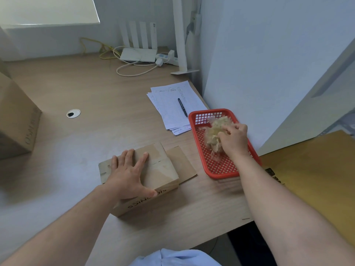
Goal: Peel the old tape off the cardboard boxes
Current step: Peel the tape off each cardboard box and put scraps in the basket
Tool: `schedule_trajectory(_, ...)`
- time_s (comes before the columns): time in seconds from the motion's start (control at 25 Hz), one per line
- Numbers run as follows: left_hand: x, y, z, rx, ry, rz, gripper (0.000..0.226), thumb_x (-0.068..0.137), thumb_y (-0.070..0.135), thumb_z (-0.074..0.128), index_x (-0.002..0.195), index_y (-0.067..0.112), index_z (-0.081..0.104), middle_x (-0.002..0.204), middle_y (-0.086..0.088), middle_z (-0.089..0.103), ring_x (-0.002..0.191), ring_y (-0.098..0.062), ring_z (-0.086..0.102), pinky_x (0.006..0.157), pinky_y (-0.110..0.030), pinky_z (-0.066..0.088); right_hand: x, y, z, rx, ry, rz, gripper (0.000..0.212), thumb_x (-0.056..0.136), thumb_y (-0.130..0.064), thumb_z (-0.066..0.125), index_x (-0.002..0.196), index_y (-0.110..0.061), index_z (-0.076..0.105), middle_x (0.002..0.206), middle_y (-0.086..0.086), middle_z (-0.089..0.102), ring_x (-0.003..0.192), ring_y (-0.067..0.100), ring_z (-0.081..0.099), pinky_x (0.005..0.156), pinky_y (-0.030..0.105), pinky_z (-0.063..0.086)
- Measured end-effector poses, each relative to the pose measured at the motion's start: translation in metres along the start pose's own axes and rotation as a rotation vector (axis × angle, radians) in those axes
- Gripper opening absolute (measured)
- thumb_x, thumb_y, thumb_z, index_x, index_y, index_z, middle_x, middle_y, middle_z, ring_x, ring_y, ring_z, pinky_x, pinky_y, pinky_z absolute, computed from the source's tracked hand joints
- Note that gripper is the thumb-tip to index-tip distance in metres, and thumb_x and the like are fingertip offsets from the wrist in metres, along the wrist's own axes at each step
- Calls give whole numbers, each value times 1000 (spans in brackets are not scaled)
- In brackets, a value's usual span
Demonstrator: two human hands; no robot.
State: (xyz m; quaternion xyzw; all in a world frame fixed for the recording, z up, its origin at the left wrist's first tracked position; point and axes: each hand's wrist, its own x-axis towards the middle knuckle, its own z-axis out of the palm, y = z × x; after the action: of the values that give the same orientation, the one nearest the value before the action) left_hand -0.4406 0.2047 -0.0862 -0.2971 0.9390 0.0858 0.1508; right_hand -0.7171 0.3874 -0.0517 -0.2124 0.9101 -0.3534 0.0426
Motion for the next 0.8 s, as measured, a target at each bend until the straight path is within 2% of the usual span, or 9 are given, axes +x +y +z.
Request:
schedule_trajectory(0.08, -1, -1, -1, -1, 2, 9, 136, 37, 97, 39, 147, 39, -17, 155, -10, -17, 141, -29, -24, 113, -50, -18, -7, -9, -6, -1, 80, -49, 31, 90, -20, 55, 118, -10, 64, 122, 10, 39, 106, 25, 51, 88, 26, 43)
schedule_trajectory(0.2, -4, -1, -3, 3, -1, 30, 136, 38, 96, 40, 147, 37, -16, 155, -10, -17, 141, -29, -25, 113, -50, -18, -29, -38, -1, 51, 106, -195, 28, 91, -19, 55, 115, -13, 66, 118, 10, 50, 100, 19, 51, 88, 24, 40)
schedule_trajectory(0.24, -7, -2, -4, 6, -5, 37, 136, 40, 96, 41, 148, 37, -16, 155, -10, -18, 141, -29, -25, 112, -50, -19, -42, -50, 11, 97, 36, -233, 27, 90, -18, 56, 115, -12, 66, 115, 9, 54, 99, 18, 52, 90, 22, 38)
schedule_trajectory(0.32, -12, -4, -4, 13, -6, 55, 134, 43, 95, 44, 148, 36, -17, 156, -10, -19, 141, -29, -25, 113, -50, -19, -75, -69, 42, 167, -217, -215, 37, 89, -23, 59, 125, -14, 60, 114, 4, 53, 101, 16, 52, 98, 28, 39)
schedule_trajectory(0.4, -21, -11, -2, 27, 0, 67, 133, 46, 94, 44, 147, 36, -18, 156, -10, -20, 141, -29, -27, 113, -50, -18, -109, -82, 75, 187, -479, -134, 62, 89, -37, 59, 144, -19, 37, 134, 3, 42, 121, 14, 45, 109, 35, 33)
schedule_trajectory(0.48, -34, -23, 3, 27, 1, 70, 131, 47, 93, 44, 147, 37, -20, 156, -11, -22, 140, -28, -30, 114, -50, -19, -133, -86, 100, 195, -613, -92, 78, 88, -43, 59, 151, -22, 17, 151, 5, 26, 139, 17, 27, 116, 36, 23)
schedule_trajectory(0.68, -72, -59, 15, -91, 59, 12, 128, 48, 96, 39, 150, 38, -13, 157, -5, -24, 141, -21, -32, 114, -48, -19, -167, -95, 129, 223, -678, -118, 83, 89, -37, 60, 153, -22, 8, 155, 4, 23, 141, 17, 23, 116, 31, 20)
schedule_trajectory(0.8, -96, -81, 25, -263, 129, -160, 127, 49, 98, 36, 152, 35, -4, 158, -3, -23, 140, -16, -32, 113, -44, -20, -174, -100, 134, 248, -637, -121, 81, 91, -31, 61, 152, -18, 9, 156, 3, 21, 142, 15, 20, 112, 21, 15)
